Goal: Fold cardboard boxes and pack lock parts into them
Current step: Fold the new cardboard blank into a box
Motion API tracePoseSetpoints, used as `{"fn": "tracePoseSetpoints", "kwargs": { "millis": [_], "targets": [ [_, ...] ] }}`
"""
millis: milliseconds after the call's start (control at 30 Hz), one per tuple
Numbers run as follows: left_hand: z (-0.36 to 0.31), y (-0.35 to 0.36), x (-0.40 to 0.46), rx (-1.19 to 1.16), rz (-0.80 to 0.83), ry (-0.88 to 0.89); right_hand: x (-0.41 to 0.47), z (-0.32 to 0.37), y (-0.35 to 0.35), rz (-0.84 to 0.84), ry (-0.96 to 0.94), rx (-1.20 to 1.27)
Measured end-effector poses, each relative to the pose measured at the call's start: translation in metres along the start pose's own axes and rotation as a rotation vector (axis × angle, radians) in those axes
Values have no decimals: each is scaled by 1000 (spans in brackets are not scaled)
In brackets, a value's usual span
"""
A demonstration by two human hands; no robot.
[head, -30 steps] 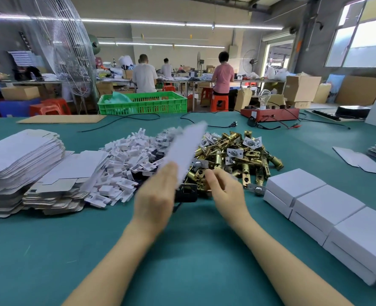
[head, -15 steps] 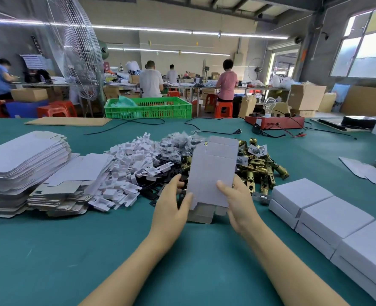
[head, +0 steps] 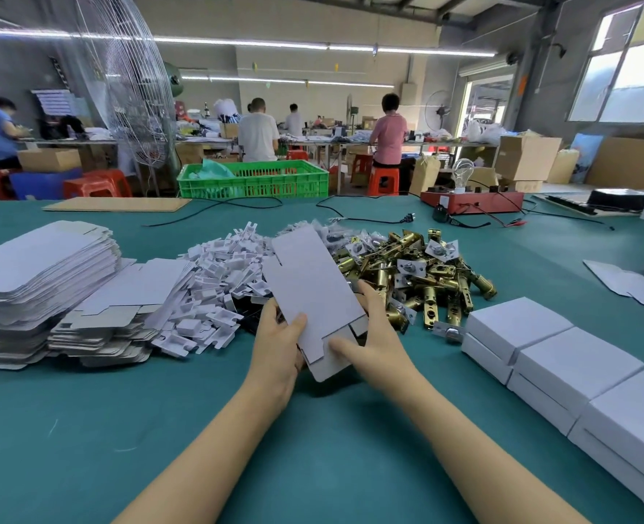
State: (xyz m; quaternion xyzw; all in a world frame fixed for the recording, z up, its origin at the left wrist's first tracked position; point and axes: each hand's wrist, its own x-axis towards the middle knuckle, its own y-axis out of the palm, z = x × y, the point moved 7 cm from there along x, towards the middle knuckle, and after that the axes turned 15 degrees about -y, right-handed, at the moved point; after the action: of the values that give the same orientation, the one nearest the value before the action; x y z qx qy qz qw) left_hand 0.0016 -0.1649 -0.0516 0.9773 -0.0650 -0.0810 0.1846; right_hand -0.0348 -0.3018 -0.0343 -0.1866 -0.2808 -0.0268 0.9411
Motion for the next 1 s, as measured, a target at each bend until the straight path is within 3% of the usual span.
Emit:
{"fn": "tracePoseSetpoints", "kwargs": {
  "millis": [100,167,300,433,567,667,833,1000],
  "targets": [
    [-8,4,-4,105,11,120,0,5,-5,-31,-73,-279],
    [-10,13,-10,159,74,182,0,11,-4,-28,-109,-272],
    [-9,39,-27,344,191,283,1,23,7,-54,-58,405],
    [-15,36,-30,550,63,376,5,23,4,-127,54,739],
    [-6,33,-29,660,-12,318,4,20,7,-146,86,673],
    [-13,27,-29,715,-135,395,3,23,7,-125,72,632],
    [-30,26,-37,1206,-416,810,9,31,-26,-247,-19,560],
    [-25,30,-39,1338,-398,963,9,20,-61,-307,-80,288]
  ]
}}
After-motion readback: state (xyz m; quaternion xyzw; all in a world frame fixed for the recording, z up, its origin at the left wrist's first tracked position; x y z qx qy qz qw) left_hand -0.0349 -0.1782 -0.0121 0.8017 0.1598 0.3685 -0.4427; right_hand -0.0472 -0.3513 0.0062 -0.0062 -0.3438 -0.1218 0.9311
